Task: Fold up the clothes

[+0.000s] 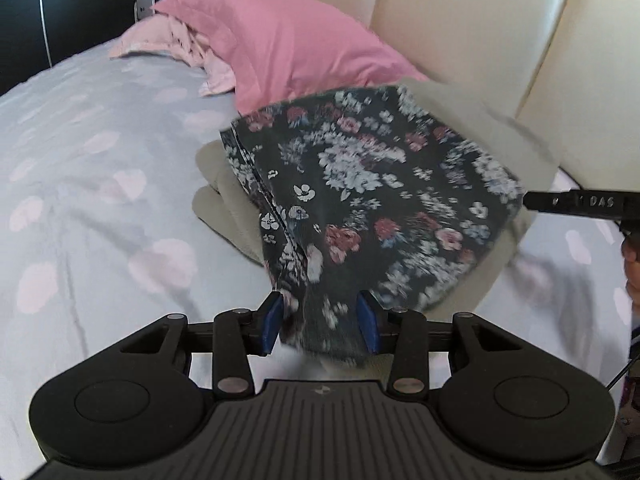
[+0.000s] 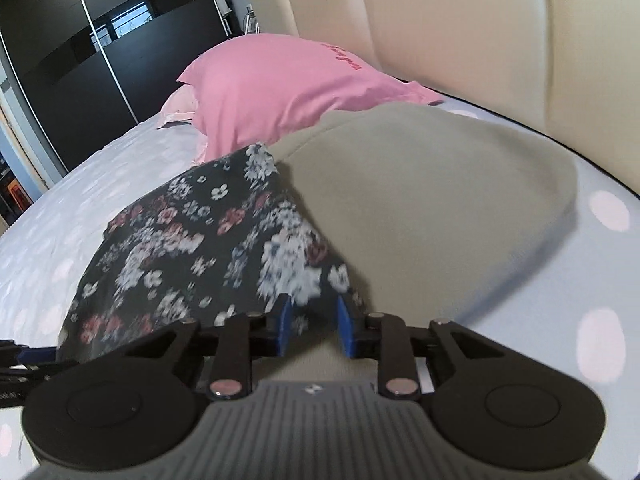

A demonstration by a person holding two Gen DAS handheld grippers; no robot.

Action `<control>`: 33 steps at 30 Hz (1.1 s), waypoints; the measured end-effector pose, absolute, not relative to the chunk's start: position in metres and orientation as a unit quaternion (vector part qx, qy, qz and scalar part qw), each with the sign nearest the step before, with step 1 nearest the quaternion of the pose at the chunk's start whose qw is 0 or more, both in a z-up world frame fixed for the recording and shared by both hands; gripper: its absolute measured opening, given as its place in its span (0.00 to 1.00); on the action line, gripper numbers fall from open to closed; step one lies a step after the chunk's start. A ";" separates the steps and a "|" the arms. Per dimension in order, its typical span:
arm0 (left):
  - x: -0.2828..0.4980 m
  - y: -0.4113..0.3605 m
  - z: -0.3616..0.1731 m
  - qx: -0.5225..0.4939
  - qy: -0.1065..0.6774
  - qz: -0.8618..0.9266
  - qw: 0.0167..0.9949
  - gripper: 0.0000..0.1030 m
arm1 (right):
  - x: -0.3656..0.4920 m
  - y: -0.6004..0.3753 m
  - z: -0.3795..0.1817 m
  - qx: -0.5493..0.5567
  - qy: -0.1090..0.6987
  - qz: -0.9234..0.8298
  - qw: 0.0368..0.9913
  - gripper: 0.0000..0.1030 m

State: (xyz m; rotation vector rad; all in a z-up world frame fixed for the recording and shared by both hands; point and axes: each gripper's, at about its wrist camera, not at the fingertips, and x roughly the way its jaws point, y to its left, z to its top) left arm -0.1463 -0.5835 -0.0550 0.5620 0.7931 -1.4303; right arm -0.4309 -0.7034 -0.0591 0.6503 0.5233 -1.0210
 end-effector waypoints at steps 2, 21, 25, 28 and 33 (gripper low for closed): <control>-0.148 -0.564 -0.038 0.242 0.333 -0.636 0.653 0.37 | -0.433 -0.689 -0.049 0.294 0.246 -0.473 0.793 0.29; -0.188 -0.390 0.063 0.211 0.214 -0.653 0.695 0.49 | -0.428 -0.484 0.085 0.227 0.210 -0.493 0.814 0.39; -0.194 -0.370 0.068 0.191 0.213 -0.648 0.706 0.55 | -0.420 -0.430 0.088 0.185 0.203 -0.504 0.819 0.51; -0.203 -0.360 0.068 0.191 0.200 -0.638 0.719 0.61 | -0.418 -0.399 0.079 0.172 0.184 -0.513 0.821 0.55; -0.219 -0.352 0.059 0.212 0.166 -0.622 0.735 0.62 | -0.412 -0.376 0.055 0.159 0.181 -0.522 0.818 0.56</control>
